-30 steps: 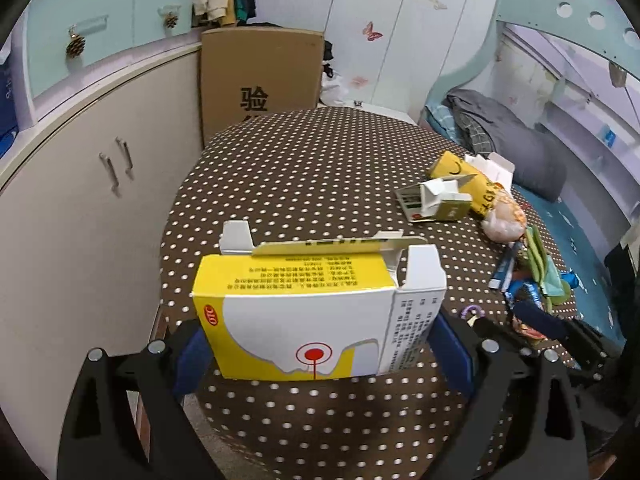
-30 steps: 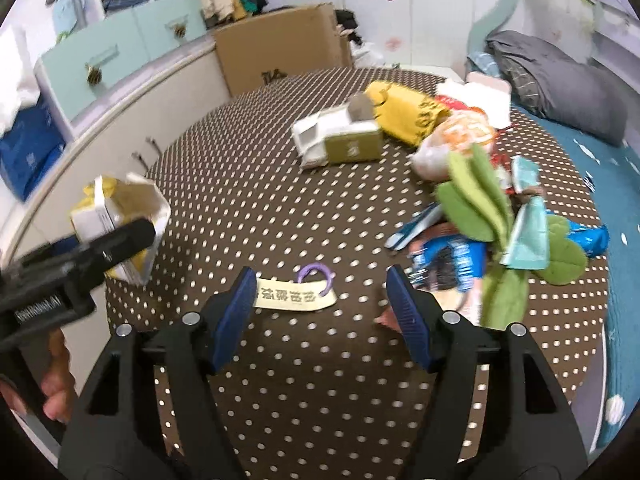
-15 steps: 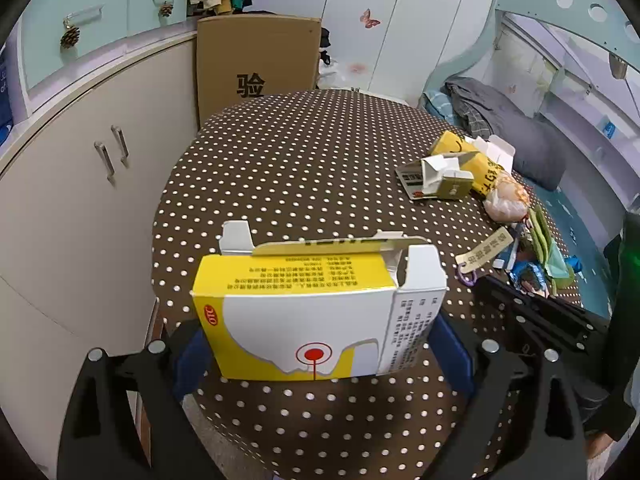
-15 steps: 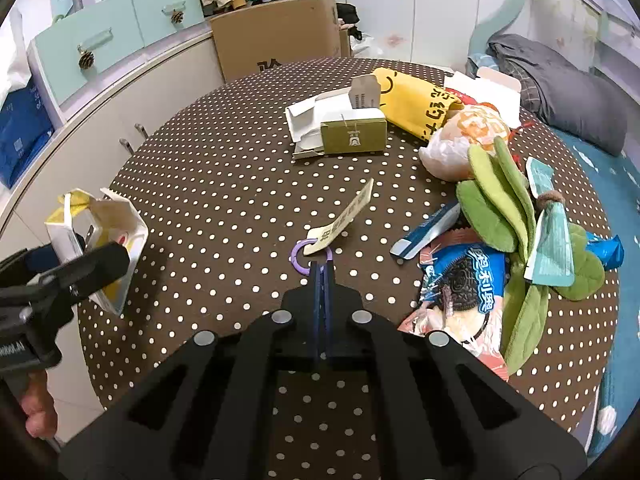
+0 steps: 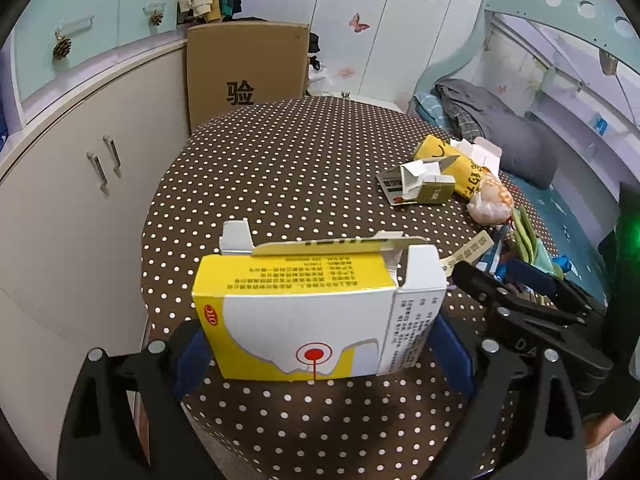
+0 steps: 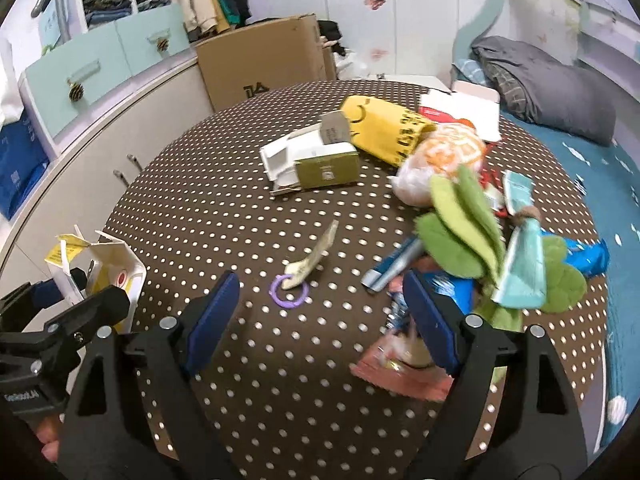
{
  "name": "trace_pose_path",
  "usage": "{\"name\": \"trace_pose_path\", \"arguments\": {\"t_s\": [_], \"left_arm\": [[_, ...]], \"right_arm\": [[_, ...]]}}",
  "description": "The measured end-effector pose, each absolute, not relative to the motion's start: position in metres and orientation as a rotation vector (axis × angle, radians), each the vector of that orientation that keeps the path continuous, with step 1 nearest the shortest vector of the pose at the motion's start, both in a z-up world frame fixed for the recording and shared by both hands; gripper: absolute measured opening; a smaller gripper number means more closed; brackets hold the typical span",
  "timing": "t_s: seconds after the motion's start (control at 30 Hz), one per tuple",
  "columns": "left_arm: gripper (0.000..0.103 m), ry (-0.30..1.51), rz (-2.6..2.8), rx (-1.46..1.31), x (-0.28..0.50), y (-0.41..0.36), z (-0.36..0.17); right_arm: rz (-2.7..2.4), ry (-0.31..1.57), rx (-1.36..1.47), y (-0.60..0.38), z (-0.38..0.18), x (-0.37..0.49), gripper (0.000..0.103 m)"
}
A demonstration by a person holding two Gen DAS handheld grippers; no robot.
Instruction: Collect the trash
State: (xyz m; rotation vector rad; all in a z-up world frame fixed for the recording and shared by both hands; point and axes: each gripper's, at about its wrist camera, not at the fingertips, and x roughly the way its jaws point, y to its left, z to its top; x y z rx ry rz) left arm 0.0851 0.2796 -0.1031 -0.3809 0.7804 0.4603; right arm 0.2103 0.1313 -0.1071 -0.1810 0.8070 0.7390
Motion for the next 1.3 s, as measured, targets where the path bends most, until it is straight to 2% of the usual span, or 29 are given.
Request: {"name": "trace_pose_path", "arguments": {"t_s": [0.03,0.1,0.17,0.2,0.23,0.27,0.73,0.9,0.93,0.97,1.0,1.03,1.1,1.13,1.17,1.27,1.3], "left_arm": [[0.091,0.781,0.464,-0.381,0.086,0.281,-0.103],[0.091,0.784,0.471,-0.379,0.088,0.284,-0.104],[0.091,0.783,0.475,-0.378,0.090,0.287,-0.104],[0.091,0.782,0.476,-0.377,0.091,0.289,-0.104],[0.091,0.780,0.478,-0.376,0.093,0.289,-0.104],[0.091,0.779,0.483,-0.377,0.094,0.290,-0.104],[0.091,0.765,0.401,-0.306,0.112,0.247,-0.091],[0.091,0.747,0.361,-0.286,0.114,0.229,-0.083],[0.091,0.747,0.362,-0.286,0.113,0.230,-0.083],[0.091,0.748,0.368,-0.289,0.112,0.231,-0.084],[0.091,0.750,0.374,-0.293,0.111,0.233,-0.084],[0.091,0.753,0.384,-0.298,0.110,0.237,-0.085],[0.091,0.756,0.405,-0.306,0.107,0.244,-0.087],[0.091,0.759,0.418,-0.312,0.105,0.249,-0.088],[0.091,0.761,0.426,-0.319,0.104,0.254,-0.089],[0.091,0.764,0.446,-0.334,0.101,0.265,-0.093],[0.091,0.766,0.448,-0.337,0.101,0.268,-0.094]], "right_arm": [[0.743,0.807,-0.190,0.136,-0.108,0.212,0.080],[0.742,0.821,-0.199,0.143,-0.112,0.216,0.066],[0.751,0.874,-0.210,0.149,-0.120,0.222,0.033],[0.771,0.866,-0.186,0.148,-0.117,0.224,0.029],[0.778,0.859,-0.174,0.146,-0.116,0.225,0.013],[0.765,0.845,-0.173,0.143,-0.114,0.225,0.005],[0.689,0.778,-0.067,0.072,-0.084,0.213,0.001],[0.666,0.824,-0.065,0.064,-0.090,0.216,0.005],[0.673,0.837,-0.058,0.064,-0.092,0.217,0.020],[0.676,0.842,-0.047,0.064,-0.093,0.218,0.065],[0.674,0.831,-0.031,0.065,-0.094,0.218,0.081],[0.678,0.822,-0.041,0.069,-0.095,0.217,0.081],[0.700,0.830,-0.069,0.080,-0.098,0.216,0.071],[0.702,0.845,-0.077,0.087,-0.101,0.218,0.057],[0.703,0.855,-0.080,0.092,-0.103,0.220,0.051],[0.702,0.879,-0.077,0.106,-0.110,0.229,0.049],[0.702,0.891,-0.075,0.110,-0.113,0.233,0.042]]}}
